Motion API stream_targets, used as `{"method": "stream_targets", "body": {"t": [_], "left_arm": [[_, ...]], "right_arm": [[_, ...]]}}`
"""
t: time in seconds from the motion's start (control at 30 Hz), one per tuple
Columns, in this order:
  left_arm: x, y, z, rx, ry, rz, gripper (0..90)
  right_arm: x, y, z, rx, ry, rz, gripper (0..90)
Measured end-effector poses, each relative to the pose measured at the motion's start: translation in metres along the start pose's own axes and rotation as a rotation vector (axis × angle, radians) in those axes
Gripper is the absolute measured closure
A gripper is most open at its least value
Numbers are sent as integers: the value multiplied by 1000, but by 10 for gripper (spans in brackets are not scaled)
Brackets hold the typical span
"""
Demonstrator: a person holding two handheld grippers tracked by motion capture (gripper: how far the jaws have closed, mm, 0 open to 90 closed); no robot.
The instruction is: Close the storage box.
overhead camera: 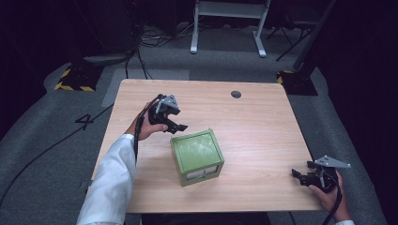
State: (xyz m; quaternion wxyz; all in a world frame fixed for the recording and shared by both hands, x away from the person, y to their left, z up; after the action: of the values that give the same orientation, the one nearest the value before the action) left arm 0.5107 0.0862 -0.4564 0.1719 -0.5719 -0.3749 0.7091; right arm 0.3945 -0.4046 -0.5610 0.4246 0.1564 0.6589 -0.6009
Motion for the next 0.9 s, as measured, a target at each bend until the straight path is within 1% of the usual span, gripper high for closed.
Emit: {"method": "stream_targets", "body": {"t": [0.03,0.07,0.1,0.13,0.17,0.23,0.27,0.33,0.43,0.47,0.5,0.53,0.6,0.67,0.73,0.8,0.83,0.87,0.9], "left_arm": [[-1,4,0,0,10,-14,232],[-1,7,1,-1,19,-38,233],[-1,10,2,3,14,-44,234],[-3,13,3,14,23,-46,234],[-3,16,4,20,22,-49,236],[-3,21,5,24,29,-80,237],[-3,24,6,31,28,-82,237],[-4,27,6,42,21,-83,265],[-6,29,6,55,19,-79,259],[-5,30,5,63,10,-88,259],[-4,32,4,83,-13,-83,259],[-4,32,4,83,-13,-83,251],[-3,33,3,103,-26,-79,242],[-3,34,1,112,-33,-72,239],[-2,34,-1,119,-45,-57,267],[1,34,-1,115,-54,-72,312],[4,36,0,110,-41,-99,319],[7,38,0,89,-25,-144,335],[11,42,2,84,-11,-186,347]], "right_arm": [[0,0,0,0,0,0,162],[0,0,0,0,0,0,162],[0,0,0,0,0,0,162],[0,0,0,0,0,0,162],[0,0,0,0,0,0,162],[0,0,0,0,0,0,162],[0,0,0,0,0,0,162],[0,0,0,0,0,0,162],[0,0,0,0,0,0,162],[0,0,0,0,0,0,162],[0,0,0,0,0,0,163],[0,0,0,0,0,0,163],[0,0,0,0,0,0,162],[0,0,0,1,0,0,162],[0,0,0,1,0,0,162],[0,0,0,1,0,0,162],[0,0,0,1,0,0,162],[0,0,0,0,-1,0,162],[0,0,0,0,-1,0,162]]}}
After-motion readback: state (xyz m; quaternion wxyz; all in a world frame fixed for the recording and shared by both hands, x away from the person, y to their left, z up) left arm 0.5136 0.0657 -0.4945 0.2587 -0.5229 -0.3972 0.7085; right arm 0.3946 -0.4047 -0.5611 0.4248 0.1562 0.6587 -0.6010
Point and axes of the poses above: each handheld gripper's, and its own axes: y roughly forward along the jaws, x roughly out of its underside, z roughly to its right, the point moved 8 cm from there along y, roughly forward along the jaws, and after that the axes turned 6 degrees about x, right-handed, at the moved point
